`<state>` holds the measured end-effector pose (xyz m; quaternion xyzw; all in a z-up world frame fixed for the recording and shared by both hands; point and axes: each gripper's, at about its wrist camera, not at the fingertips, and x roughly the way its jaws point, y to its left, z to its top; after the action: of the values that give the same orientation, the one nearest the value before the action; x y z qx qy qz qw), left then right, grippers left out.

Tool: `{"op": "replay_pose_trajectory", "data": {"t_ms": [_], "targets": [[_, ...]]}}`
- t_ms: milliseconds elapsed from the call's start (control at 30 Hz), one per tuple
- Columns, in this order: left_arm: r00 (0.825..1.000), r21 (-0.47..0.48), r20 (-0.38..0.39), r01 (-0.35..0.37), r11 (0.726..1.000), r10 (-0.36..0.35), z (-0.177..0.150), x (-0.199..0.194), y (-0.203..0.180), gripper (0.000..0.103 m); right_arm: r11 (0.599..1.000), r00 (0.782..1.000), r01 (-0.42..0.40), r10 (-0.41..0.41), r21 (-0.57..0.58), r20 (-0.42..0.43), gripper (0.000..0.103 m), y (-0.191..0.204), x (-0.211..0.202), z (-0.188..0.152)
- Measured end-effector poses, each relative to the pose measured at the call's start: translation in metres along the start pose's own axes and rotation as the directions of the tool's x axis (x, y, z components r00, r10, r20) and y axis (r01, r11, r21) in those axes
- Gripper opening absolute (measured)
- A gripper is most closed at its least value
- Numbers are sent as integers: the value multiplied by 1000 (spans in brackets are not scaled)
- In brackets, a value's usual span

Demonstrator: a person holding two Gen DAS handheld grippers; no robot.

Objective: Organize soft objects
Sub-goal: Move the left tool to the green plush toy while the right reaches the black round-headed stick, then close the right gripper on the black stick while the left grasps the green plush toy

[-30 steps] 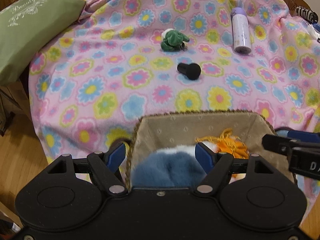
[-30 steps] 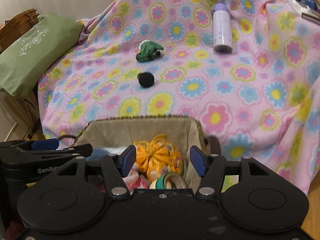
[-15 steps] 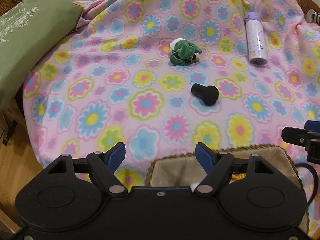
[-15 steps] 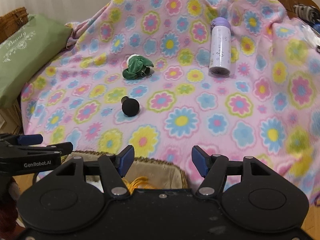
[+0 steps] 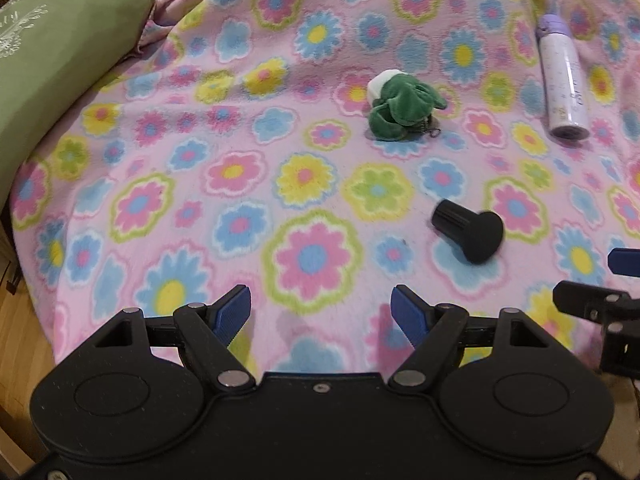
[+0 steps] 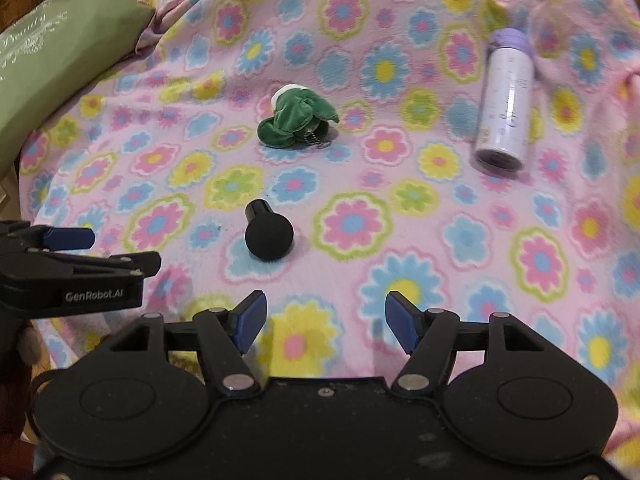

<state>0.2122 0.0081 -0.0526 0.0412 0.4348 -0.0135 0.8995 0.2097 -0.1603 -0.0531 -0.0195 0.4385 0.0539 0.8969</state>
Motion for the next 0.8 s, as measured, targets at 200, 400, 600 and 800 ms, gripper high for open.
{"op": "replay_pose_trajectory", "data": {"t_ms": [200,400,600,800], "targets": [[1000,-2,-6,-5,1000,5,16,17,4,73,999,999,-34,34,-27,-10,67,8,27,19],[1000,-3,-8,-10,1000,10,29,31,6,73,996,997,-69,67,-54,-23,69,17,51,31],[1000,0,-12,-8,1000,8,37,41,8,73,994,996,-83,81,-68,-38,62,24,72,35],[1000,1,-5,0,1000,0,47,50,6,73,992,993,-118,117,-53,-14,36,16,76,38]]}}
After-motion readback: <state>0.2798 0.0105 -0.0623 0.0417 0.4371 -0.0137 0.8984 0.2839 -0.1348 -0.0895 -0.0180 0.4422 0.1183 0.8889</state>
